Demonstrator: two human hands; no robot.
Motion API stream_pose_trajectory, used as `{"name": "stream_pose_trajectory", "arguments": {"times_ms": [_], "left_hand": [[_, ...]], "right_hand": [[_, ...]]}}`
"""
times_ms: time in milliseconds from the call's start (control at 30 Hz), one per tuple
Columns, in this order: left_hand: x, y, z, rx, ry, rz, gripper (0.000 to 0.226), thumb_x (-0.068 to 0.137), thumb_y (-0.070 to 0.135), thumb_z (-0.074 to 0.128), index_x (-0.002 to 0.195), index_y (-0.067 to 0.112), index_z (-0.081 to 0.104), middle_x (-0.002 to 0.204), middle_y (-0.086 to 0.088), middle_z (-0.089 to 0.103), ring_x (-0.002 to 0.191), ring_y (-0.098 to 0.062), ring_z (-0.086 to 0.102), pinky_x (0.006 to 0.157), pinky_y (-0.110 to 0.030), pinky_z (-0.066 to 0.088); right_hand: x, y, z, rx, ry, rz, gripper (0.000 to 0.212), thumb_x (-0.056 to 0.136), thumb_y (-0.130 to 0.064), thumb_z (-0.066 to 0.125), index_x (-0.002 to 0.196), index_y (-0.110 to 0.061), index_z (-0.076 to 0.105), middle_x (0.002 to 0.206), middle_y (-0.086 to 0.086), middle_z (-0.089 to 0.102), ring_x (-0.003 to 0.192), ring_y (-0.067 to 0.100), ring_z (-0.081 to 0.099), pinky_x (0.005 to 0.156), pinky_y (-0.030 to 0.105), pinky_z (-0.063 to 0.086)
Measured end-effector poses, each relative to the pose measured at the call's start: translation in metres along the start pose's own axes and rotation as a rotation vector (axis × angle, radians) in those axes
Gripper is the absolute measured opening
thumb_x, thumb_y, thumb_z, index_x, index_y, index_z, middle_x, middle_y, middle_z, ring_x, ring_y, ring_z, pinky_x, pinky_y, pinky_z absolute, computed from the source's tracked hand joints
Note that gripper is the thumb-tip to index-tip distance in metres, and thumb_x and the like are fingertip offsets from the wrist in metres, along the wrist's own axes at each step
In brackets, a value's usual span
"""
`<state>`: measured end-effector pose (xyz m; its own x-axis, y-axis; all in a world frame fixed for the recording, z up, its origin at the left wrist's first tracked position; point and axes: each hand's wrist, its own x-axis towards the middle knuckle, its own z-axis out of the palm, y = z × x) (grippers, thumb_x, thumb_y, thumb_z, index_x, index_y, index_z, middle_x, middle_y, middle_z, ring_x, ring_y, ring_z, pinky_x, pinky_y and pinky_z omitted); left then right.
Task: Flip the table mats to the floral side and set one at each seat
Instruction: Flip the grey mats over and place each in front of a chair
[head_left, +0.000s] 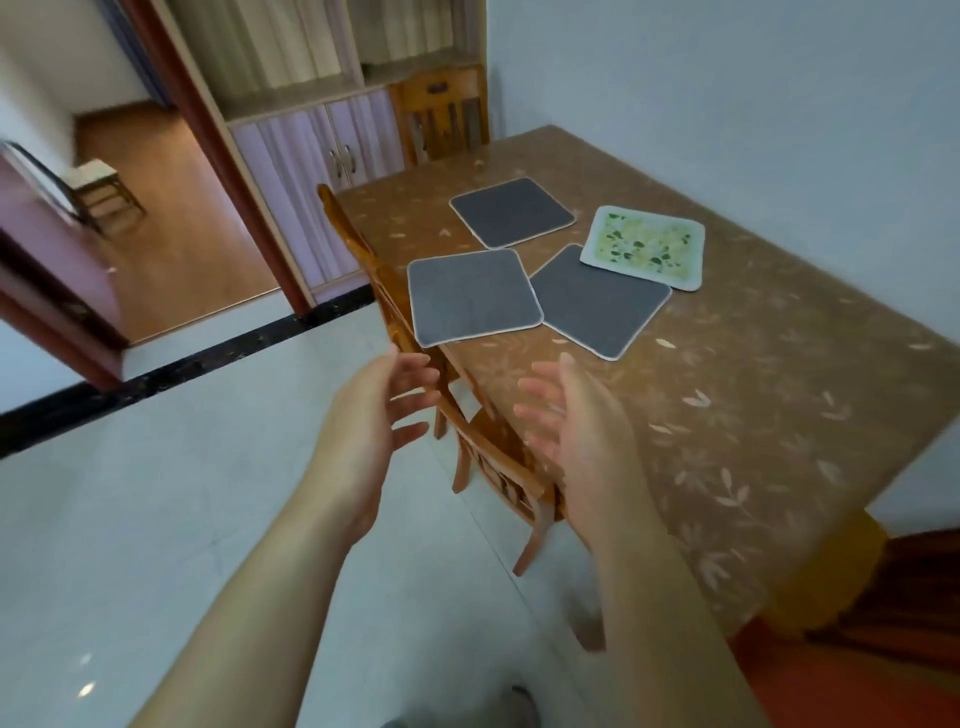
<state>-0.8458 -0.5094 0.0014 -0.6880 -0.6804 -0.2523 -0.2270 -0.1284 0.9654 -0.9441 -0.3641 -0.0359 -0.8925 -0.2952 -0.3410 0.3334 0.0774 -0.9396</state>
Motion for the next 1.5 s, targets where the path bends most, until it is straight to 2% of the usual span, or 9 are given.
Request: {"name": "stream_pose_trajectory", "arguments": {"times_ms": [133,200,333,467,567,700,967,1133,1500], "left_hand": [[0.047,0.008,-0.024,-0.036,0.051,-0.025,0.047,0.107,0.049,0.032,0.109,0.025,0.072,0.109,0.004,0.077,0.107,-0.018,0.071,0.094,-0.042,0.055],[0.072,0.008,-0.037,-0.043,0.045,-0.036,0.047,0.106,0.050,0.032,0.110,0.024,0.071,0.109,0.004,0.077,0.106,-0.018,0.071,0.093,-0.041,0.055],[0.127,0.010,-0.071,-0.063,0.026,-0.053,0.046,0.106,0.051,0.033,0.111,0.023,0.071,0.109,0.004,0.077,0.104,-0.017,0.071,0.088,-0.037,0.055],[0.194,0.028,-0.114,-0.089,0.009,-0.081,0.046,0.107,0.049,0.034,0.110,0.022,0.071,0.110,0.001,0.076,0.104,-0.019,0.071,0.090,-0.038,0.055],[0.244,0.043,-0.144,-0.120,0.027,-0.097,0.046,0.107,0.048,0.035,0.110,0.021,0.072,0.108,0.001,0.077,0.103,-0.019,0.071,0.089,-0.037,0.055],[0.293,0.048,-0.167,-0.131,-0.002,-0.113,0.046,0.104,0.051,0.037,0.109,0.022,0.073,0.106,0.002,0.078,0.101,-0.018,0.072,0.089,-0.037,0.056],[0.362,0.048,-0.157,-0.101,-0.132,-0.180,0.047,0.103,0.054,0.038,0.103,0.026,0.075,0.092,0.010,0.080,0.089,-0.011,0.076,0.078,-0.033,0.055],[0.405,0.061,-0.129,-0.044,-0.205,-0.141,0.047,0.106,0.052,0.035,0.105,0.027,0.075,0.095,0.011,0.080,0.085,-0.005,0.075,0.076,-0.031,0.052],[0.491,0.097,-0.013,0.179,-0.363,-0.148,0.049,0.107,0.050,0.035,0.112,0.021,0.074,0.109,0.002,0.079,0.101,-0.016,0.074,0.084,-0.033,0.054]], "right_hand": [[0.033,-0.008,0.043,-0.016,-0.062,0.036,0.027,0.108,-0.042,0.046,0.119,-0.026,0.065,0.123,-0.004,0.071,0.111,0.018,0.071,0.100,0.041,0.057],[0.046,-0.013,0.068,0.011,-0.108,0.034,0.030,0.109,-0.037,0.048,0.127,-0.018,0.064,0.127,0.003,0.069,0.111,0.019,0.069,0.095,0.040,0.057],[0.070,-0.021,0.123,0.076,-0.078,0.016,0.029,0.105,-0.039,0.052,0.111,-0.017,0.069,0.108,0.006,0.072,0.098,0.020,0.068,0.087,0.040,0.054],[0.112,-0.038,0.189,-0.035,-0.032,0.080,0.021,0.108,-0.036,0.051,0.103,-0.022,0.066,0.115,0.006,0.072,0.090,0.015,0.070,0.078,0.028,0.058],[0.136,-0.042,0.235,-0.071,0.032,0.118,0.030,0.107,-0.044,0.047,0.111,-0.023,0.067,0.117,0.001,0.073,0.105,0.021,0.070,0.101,0.047,0.056],[0.150,-0.040,0.272,-0.069,0.122,0.095,0.029,0.103,-0.051,0.051,0.102,-0.032,0.074,0.101,-0.010,0.078,0.096,0.013,0.074,0.098,0.045,0.058],[0.193,-0.054,0.283,-0.020,0.216,0.093,0.030,0.103,-0.051,0.052,0.106,-0.032,0.075,0.102,-0.010,0.078,0.098,0.015,0.075,0.093,0.040,0.059],[0.231,-0.057,0.266,0.036,0.288,0.109,0.030,0.102,-0.052,0.053,0.102,-0.033,0.076,0.099,-0.011,0.079,0.098,0.015,0.074,0.094,0.043,0.058],[0.356,-0.070,0.205,0.253,0.368,0.159,0.033,0.103,-0.050,0.054,0.104,-0.026,0.077,0.101,-0.005,0.080,0.097,0.018,0.076,0.087,0.038,0.060]]}}
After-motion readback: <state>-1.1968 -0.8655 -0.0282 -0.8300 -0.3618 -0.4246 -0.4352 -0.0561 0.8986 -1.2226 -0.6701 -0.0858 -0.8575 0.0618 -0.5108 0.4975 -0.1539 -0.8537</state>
